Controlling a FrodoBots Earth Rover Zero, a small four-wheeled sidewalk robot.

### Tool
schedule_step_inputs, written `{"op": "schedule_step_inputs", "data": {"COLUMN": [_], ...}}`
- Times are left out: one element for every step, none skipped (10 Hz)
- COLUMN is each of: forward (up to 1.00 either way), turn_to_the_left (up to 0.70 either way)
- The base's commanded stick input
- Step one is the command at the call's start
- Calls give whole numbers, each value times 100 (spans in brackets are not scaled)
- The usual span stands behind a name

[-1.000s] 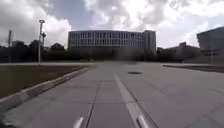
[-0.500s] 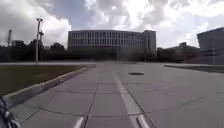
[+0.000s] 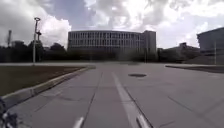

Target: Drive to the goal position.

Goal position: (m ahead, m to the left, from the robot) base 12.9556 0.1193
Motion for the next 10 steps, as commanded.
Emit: {"op": "schedule_step_inputs", "data": {"forward": [70, 70, 70, 70, 70, 70, 70, 70, 70, 70], "turn_to_the_left": [0, 0, 0, 0, 0, 0, 0, 0, 0, 0]}}
